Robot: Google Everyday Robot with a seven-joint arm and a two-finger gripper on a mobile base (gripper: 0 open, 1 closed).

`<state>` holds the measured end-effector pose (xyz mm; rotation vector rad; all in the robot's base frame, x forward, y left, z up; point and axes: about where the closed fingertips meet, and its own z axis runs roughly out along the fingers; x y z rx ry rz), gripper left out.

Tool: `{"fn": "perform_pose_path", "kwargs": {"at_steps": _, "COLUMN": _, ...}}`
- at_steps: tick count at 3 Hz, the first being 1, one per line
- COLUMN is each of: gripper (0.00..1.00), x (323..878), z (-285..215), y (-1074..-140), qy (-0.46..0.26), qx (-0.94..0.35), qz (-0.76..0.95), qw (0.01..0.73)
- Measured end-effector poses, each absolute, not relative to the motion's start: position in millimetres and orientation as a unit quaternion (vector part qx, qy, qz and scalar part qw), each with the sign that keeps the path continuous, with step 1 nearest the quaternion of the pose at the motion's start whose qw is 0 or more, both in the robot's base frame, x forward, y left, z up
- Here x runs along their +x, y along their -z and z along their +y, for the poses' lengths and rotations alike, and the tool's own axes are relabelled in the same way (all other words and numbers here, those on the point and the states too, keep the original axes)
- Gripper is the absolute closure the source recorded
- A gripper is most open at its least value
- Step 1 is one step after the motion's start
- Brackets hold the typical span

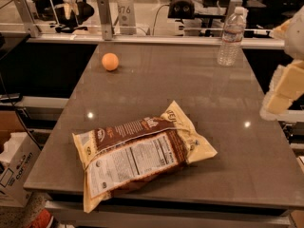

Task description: Move water bottle near brown chip bag

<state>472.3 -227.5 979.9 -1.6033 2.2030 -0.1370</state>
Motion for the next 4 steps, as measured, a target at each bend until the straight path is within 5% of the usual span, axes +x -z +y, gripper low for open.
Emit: {"fn": "perform_pose_path", "kwargs": {"at_steps": 4, "gripper": 0.00, "x": 619, "z": -297, "y": -957, "qy": 0.033, "qx": -0.480, "qz": 0.822, "qw": 0.303}}
